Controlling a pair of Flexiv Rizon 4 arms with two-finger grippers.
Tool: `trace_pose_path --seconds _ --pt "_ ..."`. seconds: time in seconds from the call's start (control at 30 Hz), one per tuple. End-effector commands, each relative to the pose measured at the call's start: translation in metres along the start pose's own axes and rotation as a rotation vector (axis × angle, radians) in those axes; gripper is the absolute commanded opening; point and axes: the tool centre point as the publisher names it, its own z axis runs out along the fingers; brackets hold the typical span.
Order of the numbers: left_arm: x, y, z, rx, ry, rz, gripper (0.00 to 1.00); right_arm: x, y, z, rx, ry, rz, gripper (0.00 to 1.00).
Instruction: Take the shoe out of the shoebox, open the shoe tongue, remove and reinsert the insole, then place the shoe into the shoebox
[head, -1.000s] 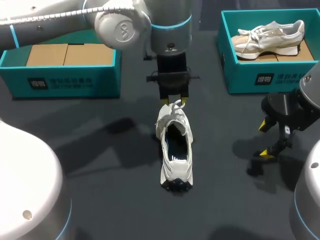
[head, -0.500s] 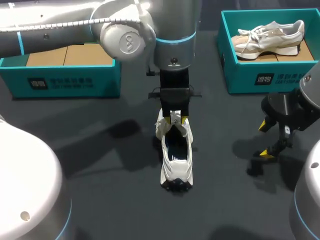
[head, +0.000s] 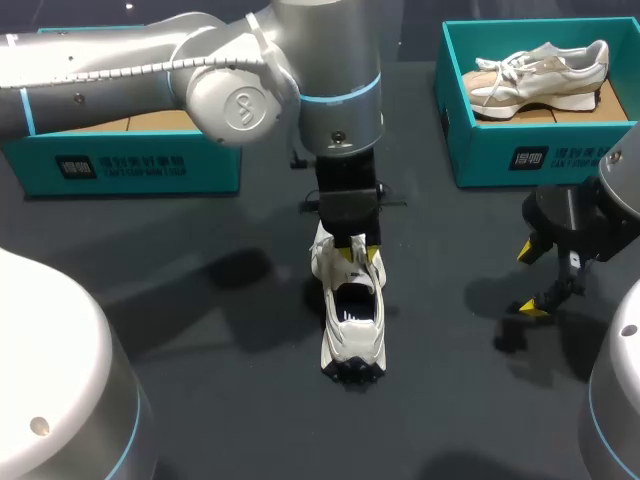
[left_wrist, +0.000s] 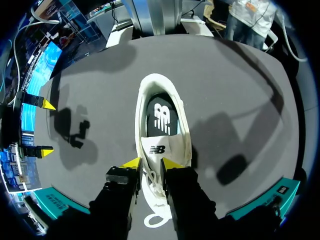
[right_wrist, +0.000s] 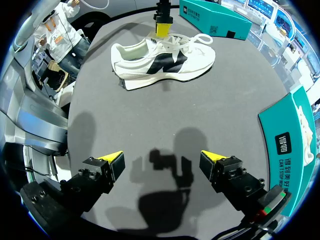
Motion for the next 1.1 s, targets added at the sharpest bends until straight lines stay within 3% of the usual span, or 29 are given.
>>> trace_pose_path --seconds 0.03,0.23,0.33,0.5,0.67,0.8,0.83,0.87,0.97,1.1 --pt "0.004 -0.008 0.006 -0.006 -0.008 0.002 0.24 0.001 0.0 0.0 0.001 -0.002 0.0 1.0" --pt "0.003 -0.011 0.049 0.038 0.017 -0.011 0.23 0.001 0.0 0.0 0.001 -0.002 0.0 1.0" --pt "0.007 -0.018 0.057 0.062 0.009 -0.024 0.23 0.001 0.0 0.0 0.001 -0.002 0.0 1.0" --pt "0.011 -0.034 0.031 0.016 -0.034 -0.019 0.24 0.001 0.0 0.0 0.001 -0.002 0.0 1.0" --pt "0.016 -0.049 -0.005 -0.044 -0.063 -0.043 0.33 0.001 0.0 0.0 0.001 -0.002 0.0 1.0" --pt "0.019 -0.056 -0.026 -0.05 -0.062 -0.144 0.49 0.001 0.0 0.0 0.001 -0.002 0.0 1.0" --pt "0.02 -0.06 -0.031 -0.052 -0.062 -0.191 0.7 0.001 0.0 0.0 0.001 -0.002 0.0 1.0" --pt "0.02 -0.063 -0.034 -0.044 -0.049 -0.245 0.98 0.001 0.0 0.0 0.001 -0.002 0.0 1.0" --pt "0.021 -0.074 -0.043 -0.069 0.02 -0.398 1.0 0.001 0.0 0.0 0.001 -0.002 0.0 1.0" --pt "0.021 -0.074 -0.043 -0.069 0.02 -0.398 1.0 0.001 0.0 0.0 0.001 -0.002 0.0 1.0"
